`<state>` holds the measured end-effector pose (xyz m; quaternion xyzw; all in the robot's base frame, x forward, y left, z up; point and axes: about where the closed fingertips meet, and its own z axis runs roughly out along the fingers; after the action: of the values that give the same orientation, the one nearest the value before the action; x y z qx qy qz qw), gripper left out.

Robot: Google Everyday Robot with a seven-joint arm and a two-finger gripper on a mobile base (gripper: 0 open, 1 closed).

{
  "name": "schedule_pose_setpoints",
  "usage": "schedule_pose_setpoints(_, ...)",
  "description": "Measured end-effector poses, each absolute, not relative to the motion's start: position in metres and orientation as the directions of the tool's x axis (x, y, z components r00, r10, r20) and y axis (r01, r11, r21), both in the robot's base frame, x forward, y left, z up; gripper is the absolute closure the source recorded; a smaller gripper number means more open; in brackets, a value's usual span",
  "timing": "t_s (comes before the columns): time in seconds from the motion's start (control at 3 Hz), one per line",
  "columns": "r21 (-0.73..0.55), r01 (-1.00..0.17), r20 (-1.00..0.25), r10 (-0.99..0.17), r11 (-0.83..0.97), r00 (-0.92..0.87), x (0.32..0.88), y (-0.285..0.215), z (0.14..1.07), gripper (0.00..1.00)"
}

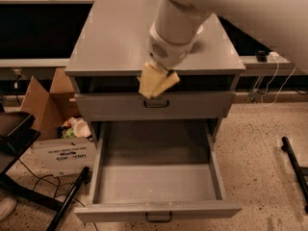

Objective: Place sponge into middle drawer

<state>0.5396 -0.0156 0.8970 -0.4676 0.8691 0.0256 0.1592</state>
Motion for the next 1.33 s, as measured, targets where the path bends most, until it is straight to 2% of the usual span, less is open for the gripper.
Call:
schedule_pose_setpoints(0.67, 0.037, -0.747, -0.413, -0.671, 0.663, -0.616, 0.467, -0.078, 0.822, 1.00)
schedule_pose_setpoints(1.0, 0.149, -0.674, -0.415, -0.573, 0.724, -0.707, 0.430, -0.105, 0.716, 1.00)
schedule_pose_setpoints(1.33, 0.199, -0.617, -0.423, -0.501, 0.761, -0.755, 0.424, -0.112, 0.648, 1.00)
